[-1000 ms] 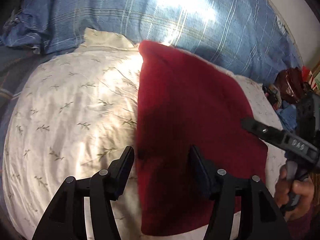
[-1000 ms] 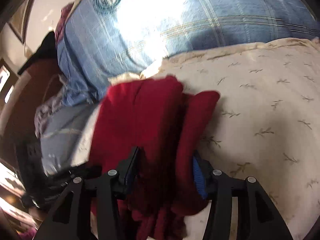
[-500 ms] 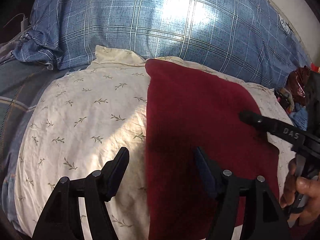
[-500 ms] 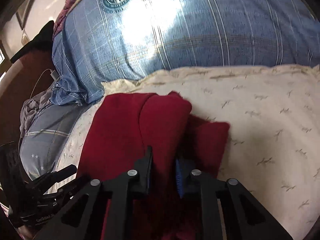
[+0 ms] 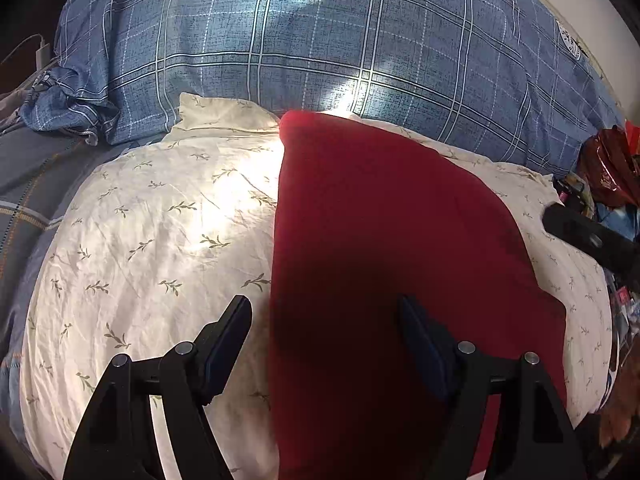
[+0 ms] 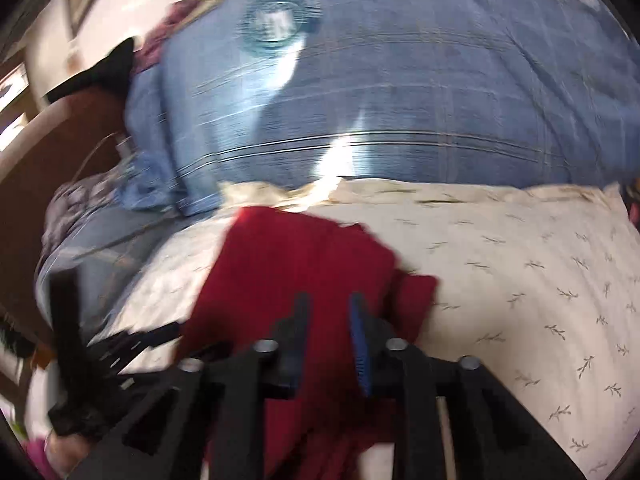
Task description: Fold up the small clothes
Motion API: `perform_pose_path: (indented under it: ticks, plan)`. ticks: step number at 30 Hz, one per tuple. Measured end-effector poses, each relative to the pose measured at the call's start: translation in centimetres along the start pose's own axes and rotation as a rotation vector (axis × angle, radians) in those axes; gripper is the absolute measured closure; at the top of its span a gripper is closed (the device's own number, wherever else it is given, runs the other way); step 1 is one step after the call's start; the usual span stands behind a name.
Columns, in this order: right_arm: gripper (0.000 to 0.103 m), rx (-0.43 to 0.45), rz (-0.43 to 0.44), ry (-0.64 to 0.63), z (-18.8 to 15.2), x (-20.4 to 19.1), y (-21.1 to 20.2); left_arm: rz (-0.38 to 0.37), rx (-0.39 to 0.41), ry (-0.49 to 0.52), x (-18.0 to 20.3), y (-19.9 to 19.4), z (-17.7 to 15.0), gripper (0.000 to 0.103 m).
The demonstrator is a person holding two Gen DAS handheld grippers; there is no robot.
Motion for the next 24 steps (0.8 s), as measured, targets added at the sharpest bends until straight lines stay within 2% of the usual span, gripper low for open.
perform_pose_path:
  ticks: [4,6,9,13,14,20,22,24]
  plan:
    - [0.07,-0.04,0.032,-0.047,-2.5,-2.2,0.0,0.005,0.004,-0.01,-0.1,-0.4,0.0,0.029]
    - [0.075,-0.078,-0.026,-0.078,-3.9,-1.6,1.2,0.012,0.01,-0.006,-0.2,-0.8,0.0,0.029]
    - [0.075,-0.106,-0.147,-0.121,-5.4,0.3,3.1,0.021,0.021,0.0,-0.3,-1.5,-0.2,0.029]
    - [0.074,-0.09,-0.103,-0.05,-5.0,0.5,2.1,0.042,0.038,0.001,-0.7,-2.5,-0.5,0.029]
    - [0.069,-0.08,-0.097,-0.052,-4.8,0.2,1.5,0.051,0.042,0.0,-0.9,-2.7,-0.6,0.029]
    - [0.069,-0.031,-0.066,-0.107,-4.6,-2.7,-0.9,0.059,0.045,-0.016,-0.9,-3.5,-1.6,0.029]
    - [0.067,-0.026,-0.075,-0.132,-5.0,-3.1,-0.7,0.065,0.047,-0.014,-0.9,-3.8,-1.7,0.029]
    - [0.066,-0.066,-0.118,-0.146,-6.1,-2.6,0.7,0.069,0.052,-0.012,-0.9,-4.1,-1.8,0.029]
Point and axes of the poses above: each gripper's, at about its wrist camera, not at the fingertips, and y roughly the way its jaws point, x to its right, z to its top, the point moved 10 cm from there along y, roughly the way its jaws point, and after that the axes turned 1 degree about -y, right-handed, at the moved point
